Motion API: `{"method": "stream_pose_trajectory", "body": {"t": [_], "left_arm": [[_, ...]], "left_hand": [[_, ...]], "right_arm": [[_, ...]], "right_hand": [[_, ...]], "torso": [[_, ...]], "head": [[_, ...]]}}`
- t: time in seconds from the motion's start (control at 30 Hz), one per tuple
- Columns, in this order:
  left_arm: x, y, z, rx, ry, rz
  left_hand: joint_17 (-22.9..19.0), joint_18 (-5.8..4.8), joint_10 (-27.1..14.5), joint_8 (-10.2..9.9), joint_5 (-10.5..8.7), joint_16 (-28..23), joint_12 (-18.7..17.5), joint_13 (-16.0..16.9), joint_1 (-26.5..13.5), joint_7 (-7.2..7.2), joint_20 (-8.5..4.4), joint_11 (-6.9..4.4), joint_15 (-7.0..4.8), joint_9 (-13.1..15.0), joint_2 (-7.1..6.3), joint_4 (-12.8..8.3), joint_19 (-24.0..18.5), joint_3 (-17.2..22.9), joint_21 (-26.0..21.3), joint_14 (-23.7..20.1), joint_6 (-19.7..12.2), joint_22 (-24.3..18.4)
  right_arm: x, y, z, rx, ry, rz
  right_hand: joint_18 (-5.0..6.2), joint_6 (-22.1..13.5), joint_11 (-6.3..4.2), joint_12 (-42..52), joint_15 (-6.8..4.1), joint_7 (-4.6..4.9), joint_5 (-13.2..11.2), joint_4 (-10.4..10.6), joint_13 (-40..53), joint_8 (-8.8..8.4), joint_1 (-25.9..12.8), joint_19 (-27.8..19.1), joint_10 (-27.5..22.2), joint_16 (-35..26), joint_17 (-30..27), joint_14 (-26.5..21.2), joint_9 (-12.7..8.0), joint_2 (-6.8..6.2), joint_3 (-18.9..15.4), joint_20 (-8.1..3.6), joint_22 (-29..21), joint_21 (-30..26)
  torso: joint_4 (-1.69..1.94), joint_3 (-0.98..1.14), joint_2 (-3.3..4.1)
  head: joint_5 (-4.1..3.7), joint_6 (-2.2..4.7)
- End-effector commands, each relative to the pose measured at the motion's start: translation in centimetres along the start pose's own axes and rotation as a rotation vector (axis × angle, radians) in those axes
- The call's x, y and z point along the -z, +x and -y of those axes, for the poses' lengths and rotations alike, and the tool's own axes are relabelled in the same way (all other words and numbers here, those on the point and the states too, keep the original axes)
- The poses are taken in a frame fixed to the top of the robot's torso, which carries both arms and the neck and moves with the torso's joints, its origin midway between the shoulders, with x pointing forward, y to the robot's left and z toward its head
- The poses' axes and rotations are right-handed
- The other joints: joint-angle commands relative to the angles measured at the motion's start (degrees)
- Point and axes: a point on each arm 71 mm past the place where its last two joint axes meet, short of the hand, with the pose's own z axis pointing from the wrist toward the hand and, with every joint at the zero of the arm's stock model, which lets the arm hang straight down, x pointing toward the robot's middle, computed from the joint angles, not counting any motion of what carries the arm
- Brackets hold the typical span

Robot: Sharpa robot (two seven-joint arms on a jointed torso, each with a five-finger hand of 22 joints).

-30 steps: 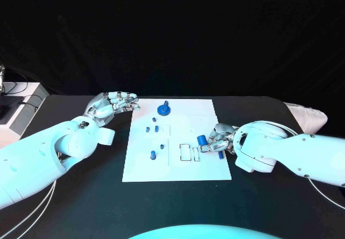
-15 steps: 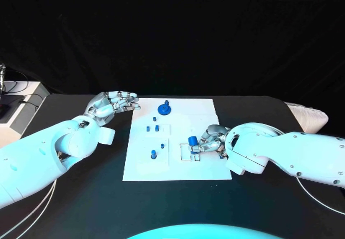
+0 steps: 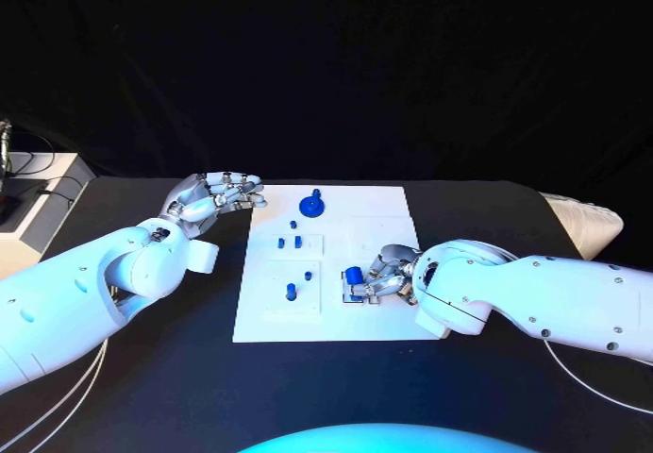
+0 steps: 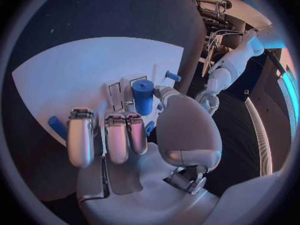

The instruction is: Assemble the parts on the task board

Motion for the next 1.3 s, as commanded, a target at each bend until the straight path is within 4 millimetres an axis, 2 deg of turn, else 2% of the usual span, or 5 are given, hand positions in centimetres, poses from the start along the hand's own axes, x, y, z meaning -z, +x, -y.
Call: {"method": "stream_pose_trajectory", "body": {"t": [0.03,0.4,0.6,0.93,1.3], "left_arm": [[-0.01,0.18,0.11,0.010,0.007,-0.014],[0.02,0.20,0.12,0.010,0.005,-0.016],[0.04,0.17,0.13,0.009,0.004,-0.015],[0.07,0.12,0.13,0.009,0.002,-0.015],[0.07,0.09,0.12,0.009,0.002,-0.014]], "left_hand": [[0.11,0.61,-0.05,-0.11,0.02,-0.25,-0.24,-0.02,-0.26,0.12,0.02,0.20,-0.10,-0.07,0.01,0.05,0.25,-0.30,-0.34,-0.35,-0.35,-0.07],[0.14,0.62,-0.05,-0.10,0.01,-0.24,-0.26,-0.02,-0.26,0.14,0.02,0.21,-0.09,-0.08,0.00,0.06,0.31,-0.32,-0.34,-0.37,-0.36,-0.08],[0.14,0.62,-0.05,-0.10,0.01,-0.24,-0.26,-0.02,-0.26,0.14,0.02,0.21,-0.09,-0.08,0.00,0.06,0.31,-0.32,-0.34,-0.37,-0.36,-0.08],[0.18,0.63,-0.07,-0.10,0.00,-0.23,-0.28,-0.01,-0.29,0.18,0.02,0.24,-0.08,-0.10,0.00,0.10,0.38,-0.35,-0.36,-0.40,-0.37,-0.09],[0.18,0.63,-0.07,-0.10,0.00,-0.23,-0.28,-0.01,-0.29,0.18,0.02,0.24,-0.08,-0.10,0.00,0.10,0.38,-0.35,-0.36,-0.40,-0.37,-0.09]], "right_arm": [[-0.04,0.18,-0.27,0.022,-0.021,0.010],[-0.28,0.35,-0.51,0.033,-0.020,0.002],[-0.53,0.29,-0.49,0.040,-0.012,0.003],[-0.82,-0.02,-0.14,0.052,0.008,0.019],[-0.90,0.30,0.03,0.081,0.018,-0.014]], "right_hand": [[-1.20,0.93,-0.36,0.28,-0.40,-0.64,0.05,-1.05,15.08,-0.11,1.38,4.53,5.99,0.34,13.06,5.64,-0.25,0.80,1.51,-0.44,13.05,0.31],[-1.21,0.94,-0.33,0.28,-0.40,-0.58,-0.19,-1.04,15.08,-0.26,1.19,4.53,5.99,0.31,12.94,5.61,-0.25,0.39,1.51,-0.44,13.07,0.34],[-1.20,1.19,-0.19,0.28,-0.28,-0.44,-3.15,-0.99,15.08,-0.83,-0.24,4.50,5.99,0.26,12.82,5.58,-0.19,-0.43,1.39,-0.35,13.11,0.27],[-1.20,1.30,-0.15,0.28,-0.25,-0.41,-4.00,-0.93,15.08,-0.99,-0.83,4.49,5.99,0.26,12.83,5.58,-0.14,-0.59,1.29,-0.32,13.12,0.24],[-1.21,1.43,-0.12,0.28,-0.21,-0.39,-5.01,-0.97,15.08,-1.19,-1.56,4.50,5.99,0.25,12.81,5.58,-0.07,-0.93,1.04,-0.28,13.15,0.28]], "torso": [[-0.02,0.05,0.03],[-0.08,0.06,-0.04],[-0.05,0.07,-0.02],[-0.07,0.01,-0.04],[-0.07,0.08,-0.01]], "head": [[0.15,-0.11],[0.31,-0.35],[0.39,-0.53],[0.34,-0.74],[0.52,-1.00]]}}
